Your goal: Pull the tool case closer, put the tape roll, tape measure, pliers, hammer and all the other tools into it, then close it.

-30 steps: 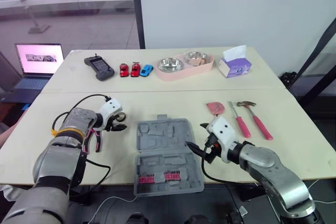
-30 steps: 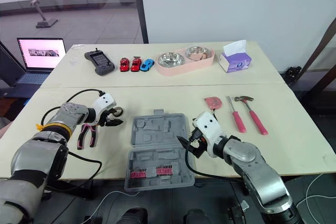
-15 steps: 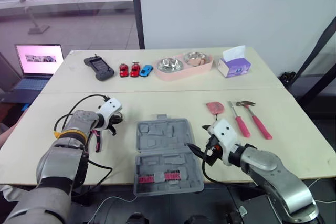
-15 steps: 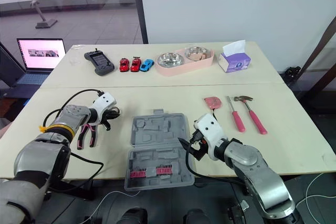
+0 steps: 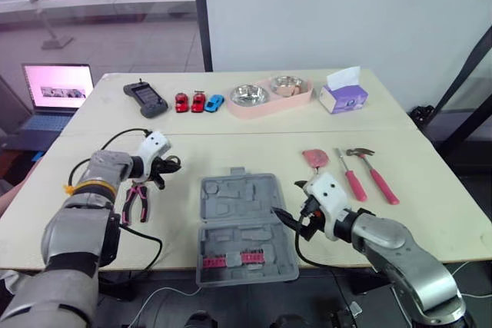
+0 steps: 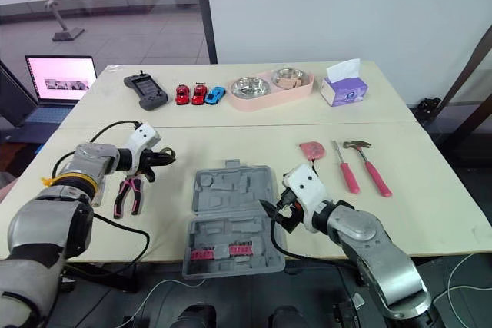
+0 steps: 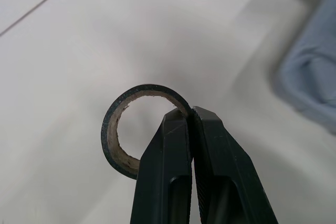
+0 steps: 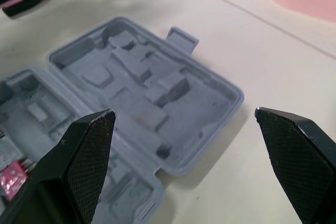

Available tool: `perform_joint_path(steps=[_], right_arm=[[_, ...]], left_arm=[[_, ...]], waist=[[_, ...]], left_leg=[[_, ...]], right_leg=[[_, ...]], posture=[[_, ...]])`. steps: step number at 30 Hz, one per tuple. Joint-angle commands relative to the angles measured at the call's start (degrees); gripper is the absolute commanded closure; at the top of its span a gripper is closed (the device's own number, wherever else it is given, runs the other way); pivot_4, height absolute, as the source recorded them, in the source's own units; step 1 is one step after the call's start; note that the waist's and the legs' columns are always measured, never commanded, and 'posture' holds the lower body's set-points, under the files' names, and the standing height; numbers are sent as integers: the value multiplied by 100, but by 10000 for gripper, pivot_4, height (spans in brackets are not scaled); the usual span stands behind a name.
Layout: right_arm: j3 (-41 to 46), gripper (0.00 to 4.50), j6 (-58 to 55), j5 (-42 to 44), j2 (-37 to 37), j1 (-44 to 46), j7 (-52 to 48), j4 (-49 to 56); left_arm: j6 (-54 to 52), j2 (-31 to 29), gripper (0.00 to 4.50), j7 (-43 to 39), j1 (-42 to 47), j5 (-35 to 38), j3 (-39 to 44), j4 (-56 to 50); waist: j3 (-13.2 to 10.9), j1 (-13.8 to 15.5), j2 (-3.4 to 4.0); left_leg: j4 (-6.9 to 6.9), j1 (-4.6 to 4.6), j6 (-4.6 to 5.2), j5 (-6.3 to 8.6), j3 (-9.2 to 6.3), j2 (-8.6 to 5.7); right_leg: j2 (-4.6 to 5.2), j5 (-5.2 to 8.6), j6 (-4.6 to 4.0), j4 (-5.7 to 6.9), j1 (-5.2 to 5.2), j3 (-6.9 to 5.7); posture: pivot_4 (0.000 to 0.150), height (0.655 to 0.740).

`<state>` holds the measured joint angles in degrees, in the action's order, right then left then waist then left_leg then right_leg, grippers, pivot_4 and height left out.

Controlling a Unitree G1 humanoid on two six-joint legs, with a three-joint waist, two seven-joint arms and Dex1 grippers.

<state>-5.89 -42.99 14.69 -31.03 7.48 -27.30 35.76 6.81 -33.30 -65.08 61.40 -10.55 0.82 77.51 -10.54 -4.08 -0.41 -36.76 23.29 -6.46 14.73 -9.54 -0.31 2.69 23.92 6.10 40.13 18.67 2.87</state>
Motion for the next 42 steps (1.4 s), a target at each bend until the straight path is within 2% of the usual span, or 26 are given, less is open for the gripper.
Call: perform_joint_path(steps=[1,9,14,25,31,41,42], right_arm=[[-28,0,130,-6,74,88,7,71],[-260,0,171,-47,123,304,-26,26],[-403,0,174,-84,164,428,-14,8],[-507,0,10,-110,242,465,119,200],[-463,0,-91,-108,254,424,201,329],[-408,0,-137,-103,230,354,277,402],[-406,0,-130,-103,229,353,277,396]], left_arm=[[218,-128,44496,-486,27,20,-77,-159],[1134,95,44496,-1630,-133,-21,-484,-459],[1548,329,44496,-1957,-145,-122,-808,-535],[1586,800,44496,-1565,65,-455,-1285,-298],[1479,899,44496,-1171,150,-679,-1447,-187],[1313,911,44496,-1067,177,-739,-1471,-147],[1309,911,41437,-1049,182,-728,-1460,-151]], waist=[[0,3,0],[0,7,0],[0,3,0],[0,17,0],[0,4,0],[0,-3,0],[0,-3,0]], left_leg=[[0,0,0,0,0,0],[-3,1,0,0,-1,0],[-9,4,2,1,-2,0],[-19,6,10,5,-4,-1],[-21,5,11,6,-8,-4],[-20,6,12,6,-8,-3],[-20,5,12,6,-8,-3]], right_leg=[[0,0,0,0,0,0],[0,0,0,1,0,-1],[0,0,0,0,0,-2],[0,0,0,2,-4,-4],[1,0,0,2,-5,-5],[0,0,0,3,-4,-5],[0,0,0,3,-4,-5]], posture=[[1500,7400],[1500,7400],[1500,7400],[1500,7400],[1500,7400],[1500,7400],[1500,7400]])
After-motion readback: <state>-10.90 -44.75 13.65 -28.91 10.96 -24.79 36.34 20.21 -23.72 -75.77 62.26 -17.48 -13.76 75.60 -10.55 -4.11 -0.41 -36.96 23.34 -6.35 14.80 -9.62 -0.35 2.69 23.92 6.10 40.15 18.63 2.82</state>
